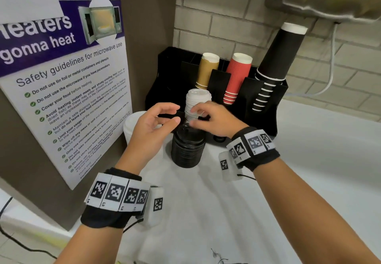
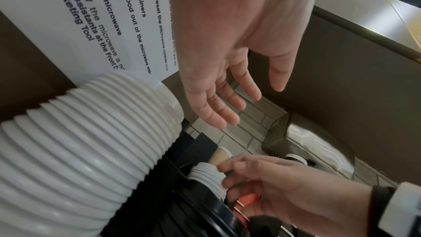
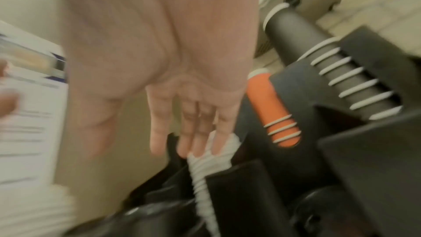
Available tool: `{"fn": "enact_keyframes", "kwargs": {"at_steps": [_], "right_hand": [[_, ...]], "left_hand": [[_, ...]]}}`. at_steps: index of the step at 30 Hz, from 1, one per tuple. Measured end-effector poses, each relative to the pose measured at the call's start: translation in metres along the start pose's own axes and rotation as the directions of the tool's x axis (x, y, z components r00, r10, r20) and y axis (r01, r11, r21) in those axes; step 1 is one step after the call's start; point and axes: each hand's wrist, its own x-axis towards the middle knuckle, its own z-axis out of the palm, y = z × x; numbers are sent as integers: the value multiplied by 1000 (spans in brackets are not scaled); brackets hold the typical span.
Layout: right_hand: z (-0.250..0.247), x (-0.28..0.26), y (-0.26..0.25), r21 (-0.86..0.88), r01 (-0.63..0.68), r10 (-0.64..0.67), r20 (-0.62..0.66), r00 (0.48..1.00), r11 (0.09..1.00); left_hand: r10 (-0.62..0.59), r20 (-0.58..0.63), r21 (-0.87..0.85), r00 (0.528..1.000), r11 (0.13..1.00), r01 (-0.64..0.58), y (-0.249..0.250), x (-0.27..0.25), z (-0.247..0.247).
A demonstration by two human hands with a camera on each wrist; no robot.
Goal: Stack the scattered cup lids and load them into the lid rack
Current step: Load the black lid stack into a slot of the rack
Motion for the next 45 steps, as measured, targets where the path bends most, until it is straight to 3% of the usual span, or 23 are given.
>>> {"fn": "enact_keyframes", "kwargs": {"at_steps": [2, 3, 10, 13, 15, 18, 21, 24, 29, 45], "right_hand": [[12, -3, -7, -23, -55, 59, 197, 979, 998], [18, -3, -7, -46, -69, 78, 235, 969, 997], [41, -1, -6, -124, -94, 121, 235, 964, 988], [40, -2, -8, -125, -102, 126, 196, 973, 987], [33, -6, -12, -79, -93, 101, 105, 989, 992], [14, -18, -21, 218, -14, 29, -66, 997, 976], [4, -36, -39, 584, 63, -3, -104, 995, 809], [7, -51, -47, 716, 87, -2, -119, 993, 692], [9, -68, -34, 810, 58, 25, -89, 996, 584], [6, -77, -31, 824, 123, 63, -188, 980, 553]], "left_hand": [[4, 2, -12, 1000, 1000, -4, -1, 0, 0], [6, 6, -15, 1000, 1000, -6, -1, 0, 0], [15, 19, -25, 1000, 1000, -14, -3, -2, 0], [11, 18, -23, 1000, 1000, -10, -3, -2, -1], [11, 13, -20, 1000, 1000, -11, -4, -2, -2], [3, 33, 2, 999, 1000, -3, -7, -3, 0], [-21, 165, -66, 986, 997, 32, -9, -5, 8], [13, 216, -173, 976, 985, 25, -9, -5, 16], [87, 238, -193, 967, 980, -41, -11, -4, 17], [105, 259, -234, 960, 971, -43, -4, -3, 27]]}}
